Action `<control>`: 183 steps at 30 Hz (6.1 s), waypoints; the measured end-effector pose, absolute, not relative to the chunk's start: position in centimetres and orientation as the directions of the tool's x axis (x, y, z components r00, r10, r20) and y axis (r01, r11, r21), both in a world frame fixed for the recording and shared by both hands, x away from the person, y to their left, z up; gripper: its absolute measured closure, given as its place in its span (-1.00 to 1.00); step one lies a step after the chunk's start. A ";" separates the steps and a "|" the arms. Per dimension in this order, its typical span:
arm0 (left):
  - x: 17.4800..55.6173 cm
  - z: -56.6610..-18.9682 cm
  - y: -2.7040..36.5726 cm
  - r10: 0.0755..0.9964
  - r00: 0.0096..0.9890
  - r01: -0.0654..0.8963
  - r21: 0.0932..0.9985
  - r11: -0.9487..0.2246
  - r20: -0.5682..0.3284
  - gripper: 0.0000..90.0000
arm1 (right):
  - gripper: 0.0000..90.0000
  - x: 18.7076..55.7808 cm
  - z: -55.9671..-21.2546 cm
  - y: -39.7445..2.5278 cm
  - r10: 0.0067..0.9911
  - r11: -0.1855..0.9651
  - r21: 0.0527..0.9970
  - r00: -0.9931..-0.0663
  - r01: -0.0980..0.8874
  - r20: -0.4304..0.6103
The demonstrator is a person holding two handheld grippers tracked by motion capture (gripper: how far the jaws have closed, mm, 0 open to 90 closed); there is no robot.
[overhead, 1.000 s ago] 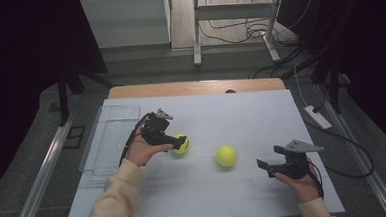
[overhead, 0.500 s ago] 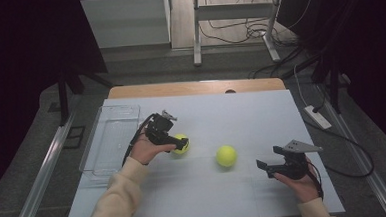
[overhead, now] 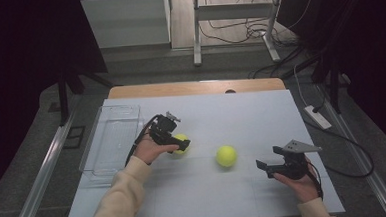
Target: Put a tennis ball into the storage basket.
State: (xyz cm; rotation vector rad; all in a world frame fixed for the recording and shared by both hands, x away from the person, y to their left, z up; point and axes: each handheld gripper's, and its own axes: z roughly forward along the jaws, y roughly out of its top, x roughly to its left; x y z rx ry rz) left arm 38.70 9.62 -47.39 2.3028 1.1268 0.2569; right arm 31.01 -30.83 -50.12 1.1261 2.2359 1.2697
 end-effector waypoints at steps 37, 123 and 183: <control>39.1 -49.2 8.5 0.752 0.658 0.673 0.479 -0.564 -0.038 -0.41 | -0.79 31.1 -50.2 -31.0 0.778 0.289 0.827 -0.622 0.482 0.090; 32.5 -44.3 16.9 0.786 0.611 0.513 0.804 -0.300 -0.097 -0.40 | -0.77 30.2 -50.2 -31.0 0.808 0.235 0.851 -0.581 0.469 0.097; 32.5 -44.1 22.9 0.901 0.404 0.505 0.860 -0.076 -0.158 -0.40 | -0.77 30.2 -50.6 -31.1 0.803 0.256 0.840 -0.589 0.478 0.091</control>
